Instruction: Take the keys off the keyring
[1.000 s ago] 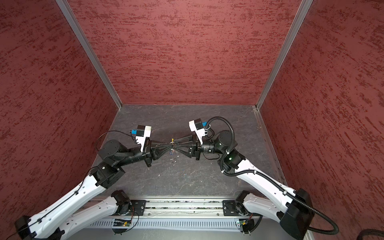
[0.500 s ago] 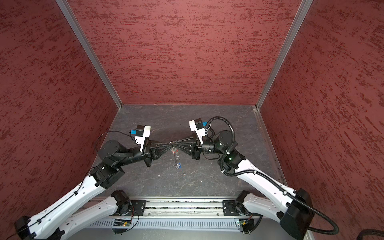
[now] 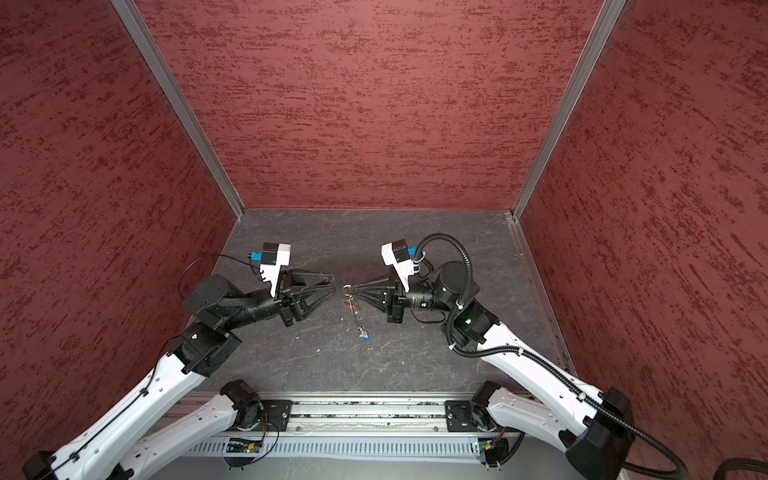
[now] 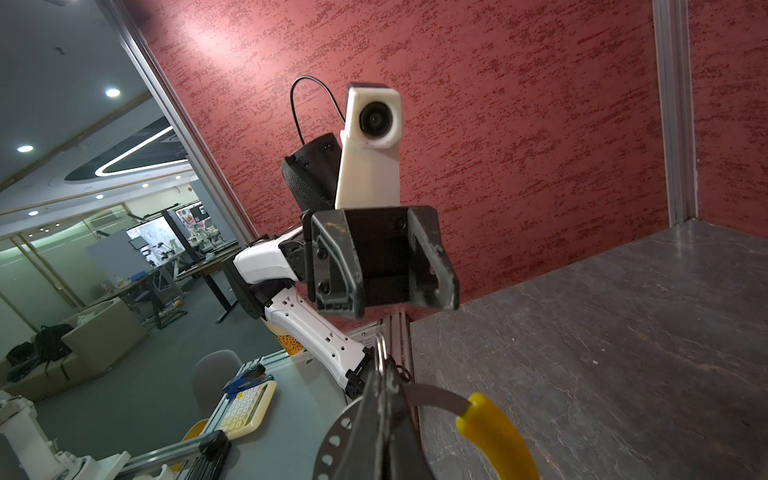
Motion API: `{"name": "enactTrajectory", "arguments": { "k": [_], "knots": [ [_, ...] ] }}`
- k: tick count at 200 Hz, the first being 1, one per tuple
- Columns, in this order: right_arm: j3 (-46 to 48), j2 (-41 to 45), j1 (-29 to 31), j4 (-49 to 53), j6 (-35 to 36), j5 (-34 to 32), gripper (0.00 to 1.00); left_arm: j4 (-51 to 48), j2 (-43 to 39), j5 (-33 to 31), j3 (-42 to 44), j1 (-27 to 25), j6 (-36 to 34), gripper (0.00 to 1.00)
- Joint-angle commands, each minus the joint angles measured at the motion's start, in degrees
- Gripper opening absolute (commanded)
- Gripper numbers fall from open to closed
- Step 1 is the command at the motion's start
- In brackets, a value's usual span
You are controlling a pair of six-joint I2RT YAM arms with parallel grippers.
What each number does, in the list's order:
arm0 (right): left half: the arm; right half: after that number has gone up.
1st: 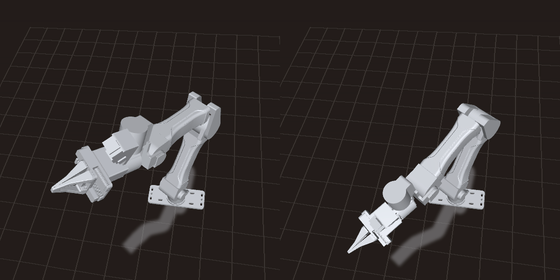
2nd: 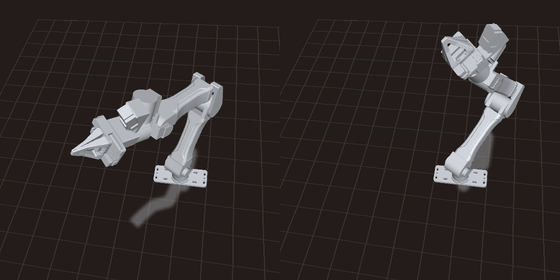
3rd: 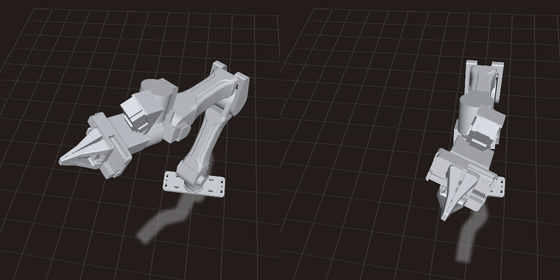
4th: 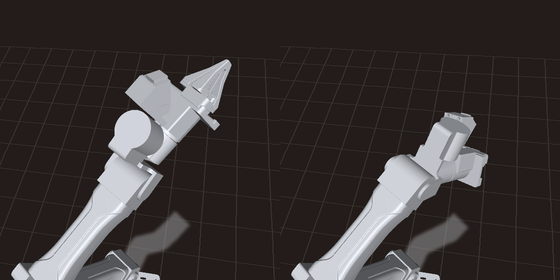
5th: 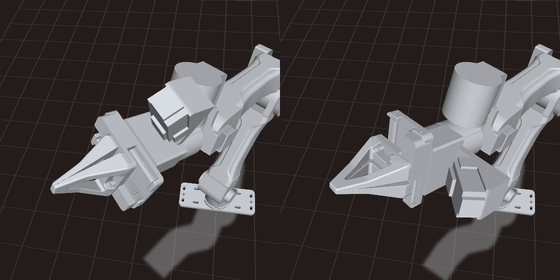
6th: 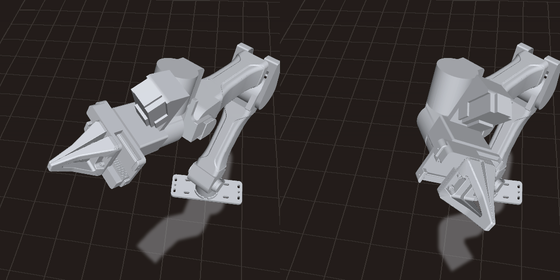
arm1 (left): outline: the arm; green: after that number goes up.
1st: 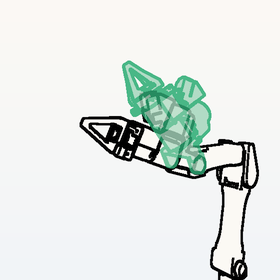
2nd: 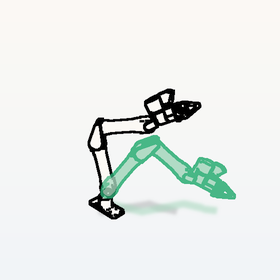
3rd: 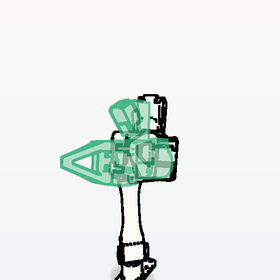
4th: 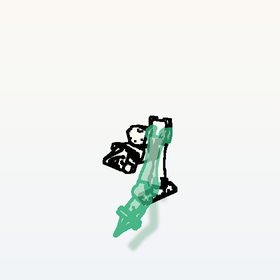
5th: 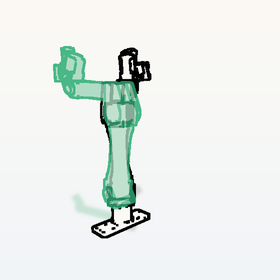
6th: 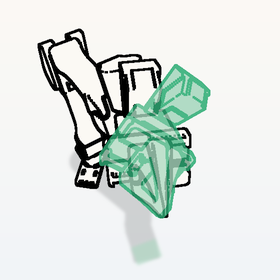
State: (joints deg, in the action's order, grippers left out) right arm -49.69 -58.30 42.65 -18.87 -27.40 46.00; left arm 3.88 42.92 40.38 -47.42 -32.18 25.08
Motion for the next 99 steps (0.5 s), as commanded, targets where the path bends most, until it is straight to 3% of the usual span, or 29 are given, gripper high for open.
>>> {"name": "enactTrajectory", "arguments": {
  "k": [1, 36, 99],
  "knots": [
    [-3.7, 0.2, -0.3, 5.5, 3.4, 2.1, 0.0, -3.9, 1.6, 8.4, -3.6, 1.4, 2.0, 0.46],
    [-5.8, -0.6, -0.3, 10.0, 5.7, 2.8, 0.0, -9.8, 4.5, 11.7, -6.9, -0.2, -0.2, 0.46],
    [-7.0, -1.2, -0.3, 11.9, 6.8, 2.1, 0.0, -13.2, 5.7, 10.6, -8.5, -2.8, -2.6, 0.32]
  ]
}}
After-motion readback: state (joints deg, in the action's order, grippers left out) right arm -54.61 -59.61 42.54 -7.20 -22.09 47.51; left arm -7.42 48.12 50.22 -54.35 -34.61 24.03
